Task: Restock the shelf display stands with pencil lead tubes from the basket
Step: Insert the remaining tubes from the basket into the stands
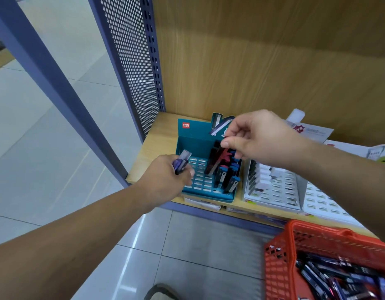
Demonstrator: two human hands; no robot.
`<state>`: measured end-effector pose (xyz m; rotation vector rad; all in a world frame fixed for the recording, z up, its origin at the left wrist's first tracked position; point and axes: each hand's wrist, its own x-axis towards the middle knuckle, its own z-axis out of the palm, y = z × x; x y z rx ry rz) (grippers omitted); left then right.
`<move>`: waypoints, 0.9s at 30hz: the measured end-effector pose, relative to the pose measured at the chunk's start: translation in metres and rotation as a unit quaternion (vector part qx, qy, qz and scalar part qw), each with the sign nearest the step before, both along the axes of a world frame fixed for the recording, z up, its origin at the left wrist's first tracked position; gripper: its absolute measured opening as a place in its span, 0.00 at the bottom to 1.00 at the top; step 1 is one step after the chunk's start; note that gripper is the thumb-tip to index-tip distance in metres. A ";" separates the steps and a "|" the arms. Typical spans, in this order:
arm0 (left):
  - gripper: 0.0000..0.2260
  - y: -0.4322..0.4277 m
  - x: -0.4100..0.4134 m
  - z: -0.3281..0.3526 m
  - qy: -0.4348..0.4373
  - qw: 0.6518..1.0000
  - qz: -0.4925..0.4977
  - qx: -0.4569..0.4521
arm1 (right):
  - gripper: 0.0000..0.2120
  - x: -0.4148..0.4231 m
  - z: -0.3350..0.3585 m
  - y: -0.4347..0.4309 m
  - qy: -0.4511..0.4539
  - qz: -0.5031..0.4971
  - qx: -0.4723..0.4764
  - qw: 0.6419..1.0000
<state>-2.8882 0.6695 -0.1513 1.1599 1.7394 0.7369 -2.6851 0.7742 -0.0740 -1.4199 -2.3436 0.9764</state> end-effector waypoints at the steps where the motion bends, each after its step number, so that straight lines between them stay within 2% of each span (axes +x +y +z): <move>1: 0.06 -0.001 0.000 -0.001 -0.005 1.000 0.002 -0.012 | 0.05 -0.004 -0.008 0.000 -0.025 0.002 0.013 1.000; 5: 0.05 0.000 -0.001 -0.007 -0.008 1.000 -0.005 -0.025 | 0.05 -0.020 -0.036 -0.006 -0.077 0.011 0.060 0.995; 17: 0.06 -0.002 -0.005 -0.011 0.003 0.999 -0.012 -0.035 | 0.08 -0.031 -0.039 -0.006 -0.182 0.023 0.069 0.981; 24: 0.07 -0.004 -0.006 -0.011 0.004 0.999 -0.014 -0.040 | 0.14 -0.036 -0.038 -0.010 -0.218 0.073 0.066 0.971; 27: 0.07 -0.004 -0.005 -0.007 -0.010 0.999 -0.015 -0.040 | 0.14 -0.044 -0.041 -0.009 -0.226 0.053 0.054 0.971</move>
